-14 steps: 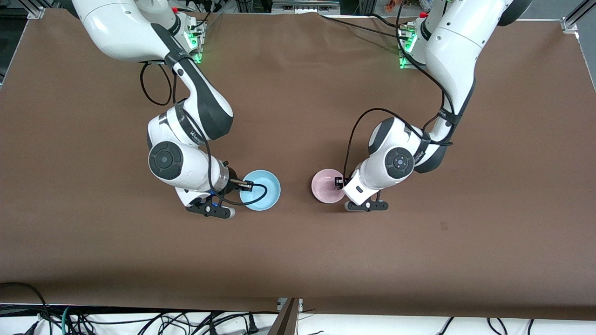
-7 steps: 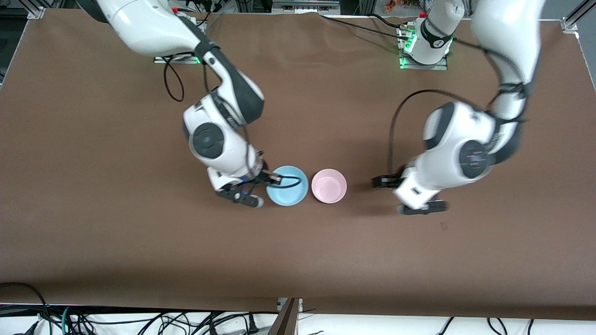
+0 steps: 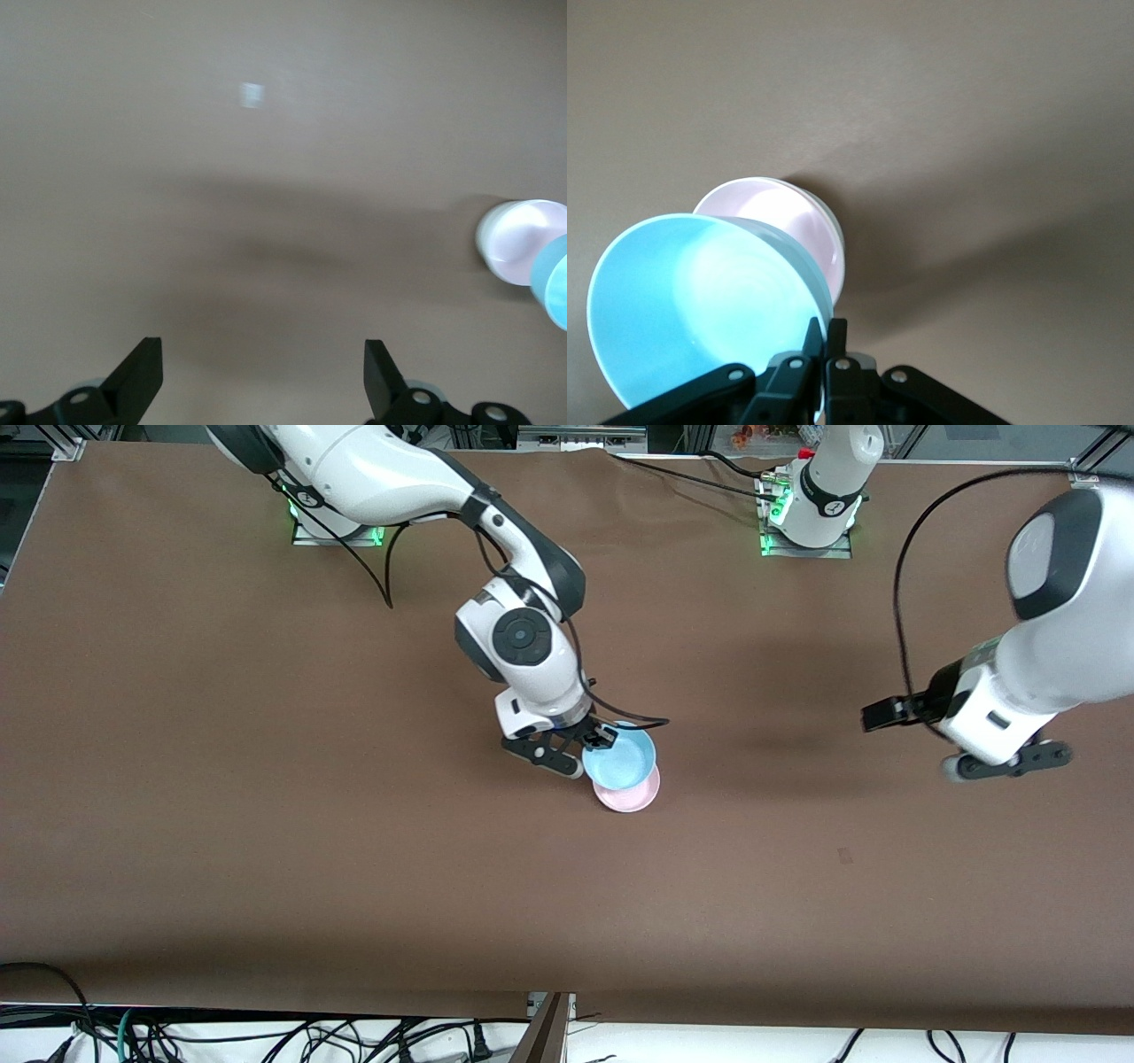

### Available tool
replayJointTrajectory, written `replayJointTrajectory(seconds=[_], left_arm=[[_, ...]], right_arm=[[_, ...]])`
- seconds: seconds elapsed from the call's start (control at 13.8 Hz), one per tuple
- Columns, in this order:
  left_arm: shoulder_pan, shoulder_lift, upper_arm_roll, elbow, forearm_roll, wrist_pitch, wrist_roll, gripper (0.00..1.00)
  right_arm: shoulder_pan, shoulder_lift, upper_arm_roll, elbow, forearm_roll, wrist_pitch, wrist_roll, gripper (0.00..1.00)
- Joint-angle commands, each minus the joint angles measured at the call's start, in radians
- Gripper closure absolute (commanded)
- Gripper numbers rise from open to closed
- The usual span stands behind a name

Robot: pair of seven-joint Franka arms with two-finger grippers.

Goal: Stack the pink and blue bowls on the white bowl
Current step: 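Release the pink bowl while the right gripper brings the blue bowl over it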

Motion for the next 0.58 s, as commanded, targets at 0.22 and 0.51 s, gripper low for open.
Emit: replayJointTrajectory(seconds=[0.22, 0.51], left_arm=[[0.092, -0.041, -0.012, 0.096, 0.032, -0.109, 0.178, 0.00], [0.164, -0.041, -0.112, 0.096, 0.027, -0.130, 0.165, 0.00]], right_arm=[[0.090, 0.082, -0.087, 0.083, -0.026, 0.048, 0.046, 1.00], [0.084, 0.082, -0.099, 0.101, -0.026, 0.048, 0.038, 1.00]])
